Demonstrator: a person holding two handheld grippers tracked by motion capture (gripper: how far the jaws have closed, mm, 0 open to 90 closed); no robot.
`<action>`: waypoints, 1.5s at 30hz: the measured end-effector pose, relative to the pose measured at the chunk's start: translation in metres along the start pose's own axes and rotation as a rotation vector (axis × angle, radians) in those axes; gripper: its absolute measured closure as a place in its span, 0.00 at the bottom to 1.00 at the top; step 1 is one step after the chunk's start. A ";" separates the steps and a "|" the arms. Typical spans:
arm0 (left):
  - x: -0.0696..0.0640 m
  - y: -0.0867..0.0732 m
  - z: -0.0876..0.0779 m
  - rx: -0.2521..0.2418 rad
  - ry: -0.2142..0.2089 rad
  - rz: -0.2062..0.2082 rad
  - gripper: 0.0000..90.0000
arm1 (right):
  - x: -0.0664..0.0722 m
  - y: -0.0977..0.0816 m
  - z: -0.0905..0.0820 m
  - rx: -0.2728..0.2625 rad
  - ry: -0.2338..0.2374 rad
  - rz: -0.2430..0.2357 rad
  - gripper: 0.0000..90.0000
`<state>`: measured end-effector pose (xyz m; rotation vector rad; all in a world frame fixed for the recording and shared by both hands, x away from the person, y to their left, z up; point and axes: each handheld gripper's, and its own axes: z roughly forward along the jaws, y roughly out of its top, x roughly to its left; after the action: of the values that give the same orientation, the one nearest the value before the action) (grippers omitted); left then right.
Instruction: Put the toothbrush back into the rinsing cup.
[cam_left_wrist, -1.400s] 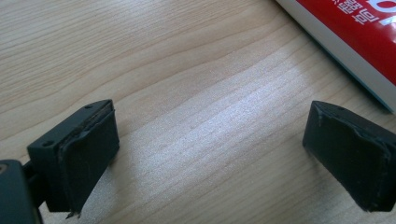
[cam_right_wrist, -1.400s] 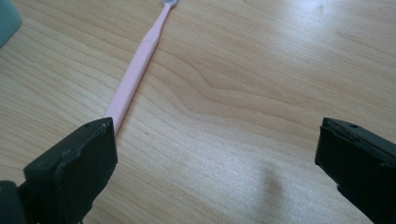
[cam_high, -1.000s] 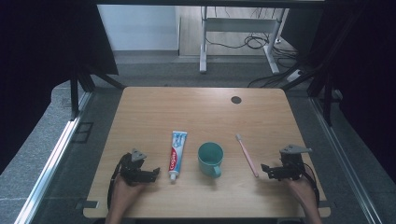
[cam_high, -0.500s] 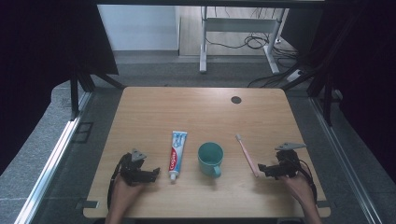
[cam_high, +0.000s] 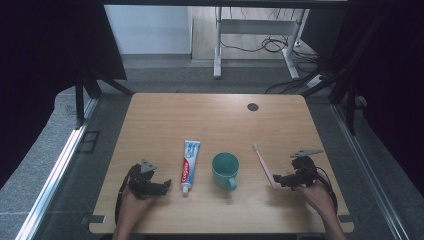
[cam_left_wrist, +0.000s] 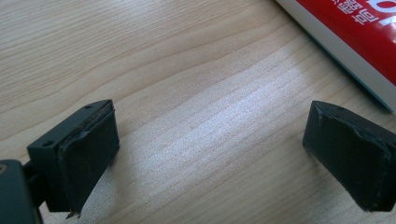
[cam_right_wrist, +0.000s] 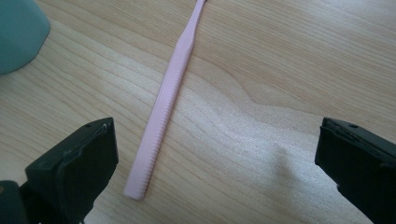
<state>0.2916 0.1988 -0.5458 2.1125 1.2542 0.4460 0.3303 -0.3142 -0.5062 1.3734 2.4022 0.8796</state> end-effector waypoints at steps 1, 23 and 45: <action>0.000 0.000 0.000 0.000 0.000 0.000 0.04 | 0.000 0.001 0.001 0.008 0.002 0.001 0.00; 0.000 0.000 0.000 -0.002 0.000 -0.002 0.04 | 0.003 0.015 0.012 0.116 0.038 -0.002 0.20; 0.000 0.000 0.000 -0.001 0.000 -0.003 0.04 | 0.013 0.049 0.026 0.279 0.068 -0.027 0.46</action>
<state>0.2916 0.1986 -0.5458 2.1101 1.2563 0.4448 0.3698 -0.2744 -0.4960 1.4201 2.6694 0.6108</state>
